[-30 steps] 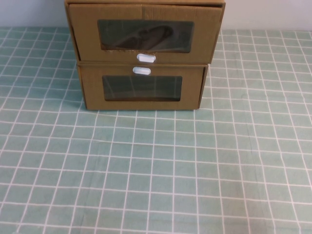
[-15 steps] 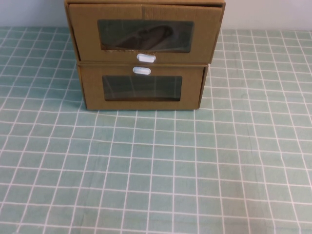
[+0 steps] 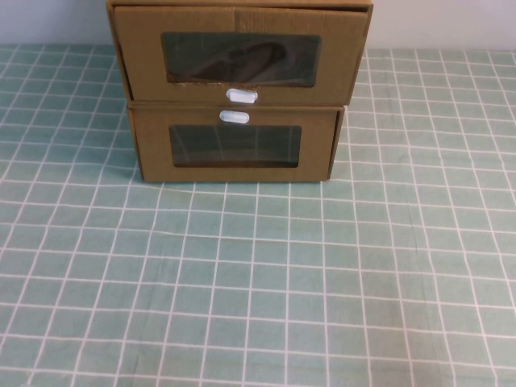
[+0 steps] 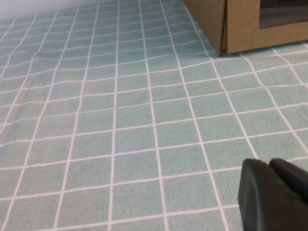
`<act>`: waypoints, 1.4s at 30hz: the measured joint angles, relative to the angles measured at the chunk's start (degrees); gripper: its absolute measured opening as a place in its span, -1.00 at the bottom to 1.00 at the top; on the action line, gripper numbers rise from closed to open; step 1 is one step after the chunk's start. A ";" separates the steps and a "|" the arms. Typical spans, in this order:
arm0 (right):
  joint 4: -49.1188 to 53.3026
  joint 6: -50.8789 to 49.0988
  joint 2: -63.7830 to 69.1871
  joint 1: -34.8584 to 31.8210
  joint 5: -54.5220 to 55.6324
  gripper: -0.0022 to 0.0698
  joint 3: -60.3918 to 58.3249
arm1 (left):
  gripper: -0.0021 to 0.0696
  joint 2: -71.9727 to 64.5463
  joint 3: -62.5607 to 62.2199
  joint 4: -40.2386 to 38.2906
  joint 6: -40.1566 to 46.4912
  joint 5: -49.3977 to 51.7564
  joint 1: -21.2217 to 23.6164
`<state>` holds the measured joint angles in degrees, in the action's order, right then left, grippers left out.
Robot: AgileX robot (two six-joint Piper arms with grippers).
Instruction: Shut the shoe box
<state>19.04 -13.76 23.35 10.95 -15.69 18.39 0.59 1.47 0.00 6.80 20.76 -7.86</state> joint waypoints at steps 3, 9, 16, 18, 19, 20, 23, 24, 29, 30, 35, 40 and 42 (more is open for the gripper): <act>0.00 0.00 -1.19 -0.03 0.00 -0.98 -0.26 | -0.96 0.00 0.00 0.00 0.00 0.00 0.00; 1.11 0.00 -6.70 -0.81 0.86 -0.98 -3.19 | -0.96 0.00 0.00 0.00 0.00 0.00 0.00; -3.50 -1.28 -14.45 -7.97 0.95 -0.98 -12.20 | -0.96 0.00 0.00 0.00 0.00 0.00 0.00; -4.97 -1.38 -17.56 -10.10 3.30 -0.98 -16.45 | -0.96 0.00 0.00 0.00 0.00 0.00 0.00; -5.63 -1.38 -19.15 -11.07 3.94 -0.98 -18.17 | -0.96 0.00 0.00 0.00 0.00 0.00 0.00; -6.69 -1.38 -20.67 -11.98 4.10 -0.98 -19.22 | -0.96 0.00 0.00 0.00 0.00 0.00 0.00; -8.82 -1.27 -23.52 -13.82 0.86 -0.98 -19.79 | -0.96 0.00 0.00 0.00 0.00 0.00 0.00; -9.12 -0.98 -23.66 -14.34 -0.45 -0.98 -19.91 | -0.96 0.00 0.00 0.00 0.00 0.00 0.00; -9.72 -0.23 -23.77 -14.95 -3.46 -0.98 -19.91 | -0.96 0.05 0.00 0.00 0.00 0.00 0.00; -9.86 -0.14 -23.77 -14.95 -3.90 -0.98 -19.91 | -0.96 0.05 0.00 0.00 0.00 0.00 0.00; -9.97 0.00 -23.77 -14.95 -4.28 -0.98 -19.91 | -0.96 0.05 0.00 0.00 0.00 0.00 0.00; -9.97 0.00 -23.77 -14.95 -4.28 -0.98 -19.91 | -0.96 0.05 0.00 0.00 0.00 0.00 0.00; -9.97 0.00 -23.77 -14.95 -4.28 -0.98 -19.91 | -0.96 0.05 0.00 0.00 0.00 0.00 0.00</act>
<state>9.08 -13.77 -0.42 -4.01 -19.97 -1.53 0.64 1.47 0.00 6.80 20.76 -7.86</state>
